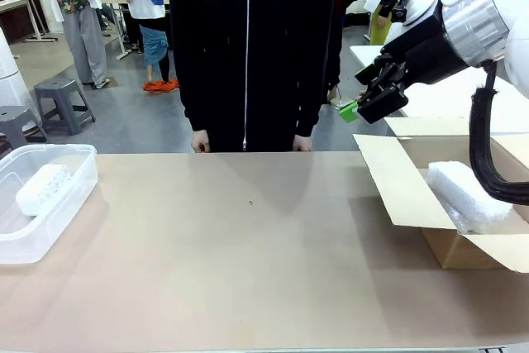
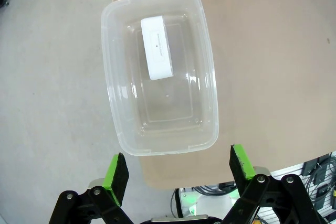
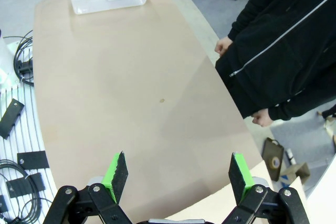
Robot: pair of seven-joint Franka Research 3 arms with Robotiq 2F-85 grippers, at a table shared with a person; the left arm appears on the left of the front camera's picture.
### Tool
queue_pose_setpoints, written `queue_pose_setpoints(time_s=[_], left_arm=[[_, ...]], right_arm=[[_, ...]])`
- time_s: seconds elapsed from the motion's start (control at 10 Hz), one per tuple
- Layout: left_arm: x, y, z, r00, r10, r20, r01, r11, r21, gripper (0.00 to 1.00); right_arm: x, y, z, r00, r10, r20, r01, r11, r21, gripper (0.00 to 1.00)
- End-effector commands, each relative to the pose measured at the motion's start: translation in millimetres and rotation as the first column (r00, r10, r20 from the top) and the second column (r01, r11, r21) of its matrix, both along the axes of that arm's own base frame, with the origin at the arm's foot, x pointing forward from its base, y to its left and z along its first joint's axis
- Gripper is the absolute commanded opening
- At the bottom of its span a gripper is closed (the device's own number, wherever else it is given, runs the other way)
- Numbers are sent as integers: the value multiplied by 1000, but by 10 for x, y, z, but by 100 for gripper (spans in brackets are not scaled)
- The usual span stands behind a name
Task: Separate and place wrapped and unwrapped clocks.
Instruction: If the picked Digital clock is wrapped, place it in the Package Box ; if not, place it in the Organizing box.
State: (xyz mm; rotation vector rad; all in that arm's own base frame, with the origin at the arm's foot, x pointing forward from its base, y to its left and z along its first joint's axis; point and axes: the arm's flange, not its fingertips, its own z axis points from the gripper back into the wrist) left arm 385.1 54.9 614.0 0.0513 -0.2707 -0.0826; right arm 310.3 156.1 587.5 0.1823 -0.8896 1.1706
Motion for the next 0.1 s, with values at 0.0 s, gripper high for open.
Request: queue_pose_setpoints(time_s=[0.0], left_arm=[[-5, 9, 2, 1000, 0, 8, 0, 1000, 2, 100]], right_arm=[[30, 7, -19, 1000, 10, 2, -10, 1000, 22, 100]])
